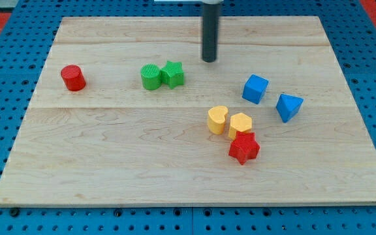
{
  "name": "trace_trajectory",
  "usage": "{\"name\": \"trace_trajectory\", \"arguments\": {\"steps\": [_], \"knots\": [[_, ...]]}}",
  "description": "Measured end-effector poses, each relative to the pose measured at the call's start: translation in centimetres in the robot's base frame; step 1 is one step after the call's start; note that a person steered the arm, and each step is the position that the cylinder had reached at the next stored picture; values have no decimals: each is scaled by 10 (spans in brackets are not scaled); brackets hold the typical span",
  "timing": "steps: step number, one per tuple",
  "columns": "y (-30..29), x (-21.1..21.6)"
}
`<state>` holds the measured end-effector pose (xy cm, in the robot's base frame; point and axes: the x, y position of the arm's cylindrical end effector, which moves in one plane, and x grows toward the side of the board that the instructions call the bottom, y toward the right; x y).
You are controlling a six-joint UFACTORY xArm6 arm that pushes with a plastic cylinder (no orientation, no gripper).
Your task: Push the cube to the bottom of the green blocks
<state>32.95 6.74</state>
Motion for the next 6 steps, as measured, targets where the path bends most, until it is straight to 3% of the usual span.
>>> {"name": "trace_trajectory", "arguments": {"steps": [2,5,6], "knots": [[106,48],[-38,108],[-82,101]]}}
